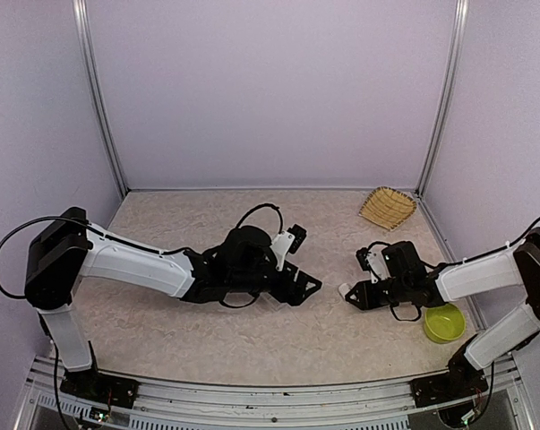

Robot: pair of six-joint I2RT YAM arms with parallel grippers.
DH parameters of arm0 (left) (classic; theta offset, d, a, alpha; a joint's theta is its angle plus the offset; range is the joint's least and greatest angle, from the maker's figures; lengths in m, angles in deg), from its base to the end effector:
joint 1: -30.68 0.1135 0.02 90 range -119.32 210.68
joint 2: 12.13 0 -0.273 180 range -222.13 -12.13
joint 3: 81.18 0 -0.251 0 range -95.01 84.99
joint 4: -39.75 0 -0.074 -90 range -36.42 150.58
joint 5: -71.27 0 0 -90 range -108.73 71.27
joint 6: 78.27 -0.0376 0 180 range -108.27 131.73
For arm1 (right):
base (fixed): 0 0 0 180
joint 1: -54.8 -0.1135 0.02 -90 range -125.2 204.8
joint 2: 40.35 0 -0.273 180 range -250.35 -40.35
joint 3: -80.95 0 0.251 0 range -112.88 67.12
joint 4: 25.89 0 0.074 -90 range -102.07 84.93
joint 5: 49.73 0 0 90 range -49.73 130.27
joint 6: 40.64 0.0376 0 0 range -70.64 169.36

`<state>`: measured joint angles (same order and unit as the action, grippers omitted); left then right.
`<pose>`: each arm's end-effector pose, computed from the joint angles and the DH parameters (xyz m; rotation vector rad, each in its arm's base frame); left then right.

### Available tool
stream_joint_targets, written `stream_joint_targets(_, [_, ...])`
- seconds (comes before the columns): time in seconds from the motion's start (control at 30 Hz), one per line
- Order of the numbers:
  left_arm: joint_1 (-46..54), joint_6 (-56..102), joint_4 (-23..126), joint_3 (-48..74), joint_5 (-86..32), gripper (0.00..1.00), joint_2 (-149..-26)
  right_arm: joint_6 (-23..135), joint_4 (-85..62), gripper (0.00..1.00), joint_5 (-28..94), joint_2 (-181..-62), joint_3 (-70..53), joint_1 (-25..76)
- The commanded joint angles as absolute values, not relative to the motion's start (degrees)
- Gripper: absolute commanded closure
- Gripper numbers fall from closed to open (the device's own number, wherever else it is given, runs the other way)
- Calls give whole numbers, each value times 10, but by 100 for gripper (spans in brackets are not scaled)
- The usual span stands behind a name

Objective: Sort the pills into containers
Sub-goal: Pick up the pill bottle from the center of the board.

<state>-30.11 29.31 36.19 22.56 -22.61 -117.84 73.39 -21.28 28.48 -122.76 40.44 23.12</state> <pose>0.1992 -0.3616 0.2042 0.8340 1.9820 -0.9070 0.2062 0.1363 0.1361 -0.2669 2.4634 0.6874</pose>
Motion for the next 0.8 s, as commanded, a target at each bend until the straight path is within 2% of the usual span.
stream_joint_targets(0.0, [-296,290,351,234,-230,15,-1159,721,-211,73,287,-1230,407,236])
stream_joint_targets(0.17, [-295,281,354,239,-229,13,-1153,720,-216,80,286,-1232,407,236])
stream_joint_targets(0.3, [-296,237,347,251,-242,2,-1142,718,-212,82,251,-1210,399,236])
stream_joint_targets(0.43, [-312,130,331,279,-259,1,-1118,703,-169,83,182,-1171,369,233])
stream_joint_targets(0.6, [-358,-31,325,309,-190,1,-1088,670,-91,82,121,-1121,318,225])
stream_joint_targets(0.77, [-367,-133,291,350,-194,1,-1066,648,-31,82,76,-1085,279,215])
